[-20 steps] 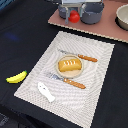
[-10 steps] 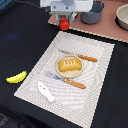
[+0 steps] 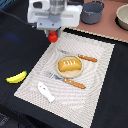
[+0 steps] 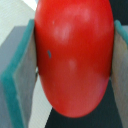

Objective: Interact with the objects in diverse but meaningful ways.

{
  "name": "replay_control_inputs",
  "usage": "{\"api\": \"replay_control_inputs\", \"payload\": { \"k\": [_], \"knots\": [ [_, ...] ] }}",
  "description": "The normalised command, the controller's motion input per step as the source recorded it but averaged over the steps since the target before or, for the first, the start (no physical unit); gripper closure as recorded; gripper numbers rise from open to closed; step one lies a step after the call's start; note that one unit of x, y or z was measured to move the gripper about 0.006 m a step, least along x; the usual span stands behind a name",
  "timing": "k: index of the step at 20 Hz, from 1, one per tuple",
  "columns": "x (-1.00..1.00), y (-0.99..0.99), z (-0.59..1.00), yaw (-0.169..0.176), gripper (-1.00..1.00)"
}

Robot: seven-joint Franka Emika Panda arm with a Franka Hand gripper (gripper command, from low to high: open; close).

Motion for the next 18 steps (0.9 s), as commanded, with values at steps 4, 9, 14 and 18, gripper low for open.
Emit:
{"api": "replay_control_inputs", "payload": {
  "k": [4, 9, 14, 18],
  "knots": [
    [-0.63, -0.70, -0.45, 0.000, 1.00],
    [-0.31, -0.41, -0.26, 0.019, 1.00],
    [-0.06, -0.18, -0.16, 0.025, -1.00],
    [0.00, -0.02, 0.20, 0.041, -1.00]
  ]
}}
